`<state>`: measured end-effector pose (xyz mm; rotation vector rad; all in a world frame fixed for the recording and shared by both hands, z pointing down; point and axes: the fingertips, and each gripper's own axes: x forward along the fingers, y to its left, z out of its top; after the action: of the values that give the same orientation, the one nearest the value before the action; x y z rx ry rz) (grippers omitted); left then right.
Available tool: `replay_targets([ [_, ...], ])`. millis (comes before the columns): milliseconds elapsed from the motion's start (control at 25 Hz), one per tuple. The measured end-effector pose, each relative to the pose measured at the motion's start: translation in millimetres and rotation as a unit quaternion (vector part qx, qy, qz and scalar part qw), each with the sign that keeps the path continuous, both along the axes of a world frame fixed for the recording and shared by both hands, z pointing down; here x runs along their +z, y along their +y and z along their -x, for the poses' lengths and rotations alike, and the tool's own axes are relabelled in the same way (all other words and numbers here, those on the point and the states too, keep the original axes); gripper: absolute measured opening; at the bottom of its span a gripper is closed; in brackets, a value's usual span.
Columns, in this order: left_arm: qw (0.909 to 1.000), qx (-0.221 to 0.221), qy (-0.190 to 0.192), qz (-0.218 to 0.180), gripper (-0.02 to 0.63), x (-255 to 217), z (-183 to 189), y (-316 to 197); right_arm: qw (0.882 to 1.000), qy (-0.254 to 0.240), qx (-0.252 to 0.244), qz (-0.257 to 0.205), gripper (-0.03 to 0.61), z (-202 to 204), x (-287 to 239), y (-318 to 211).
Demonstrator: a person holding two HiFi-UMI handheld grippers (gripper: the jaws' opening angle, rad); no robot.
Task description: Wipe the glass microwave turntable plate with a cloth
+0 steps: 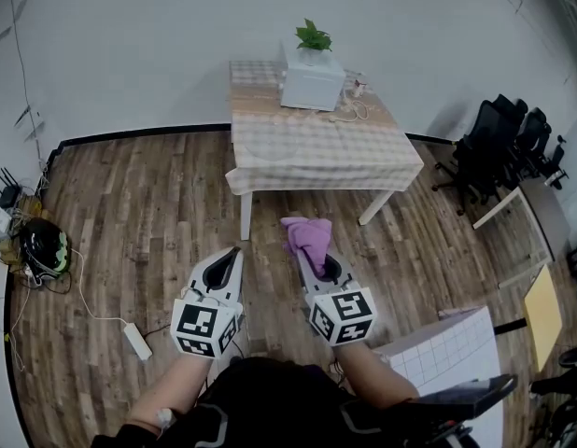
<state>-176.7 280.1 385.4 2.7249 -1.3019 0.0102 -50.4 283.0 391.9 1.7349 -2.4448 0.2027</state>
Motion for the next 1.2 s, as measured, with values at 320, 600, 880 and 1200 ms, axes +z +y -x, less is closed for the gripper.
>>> replay_targets([
  [320,0.9999,0.015,0.001,0.003,0.002,2,24,-16,1.0,0.009,0.017,-0.005,0.081,17,-6,-17],
  [600,0.9997,0.022,0.003,0.012,0.002,4,26,-34,1.0,0.018,0.009,-0.006,0.081,24,-9,-38],
  [880,0.9998,0.015,-0.004,0.008,0.002,18,21,-63,1.0,0.005,0.0,-0.011,0.081,19,5,-73],
  [1200,0.9998,0.013,-0.011,0.006,0.002,11,-9,-117,1.0,0.001,-0.006,-0.024,0.081,-9,-3,-134],
])
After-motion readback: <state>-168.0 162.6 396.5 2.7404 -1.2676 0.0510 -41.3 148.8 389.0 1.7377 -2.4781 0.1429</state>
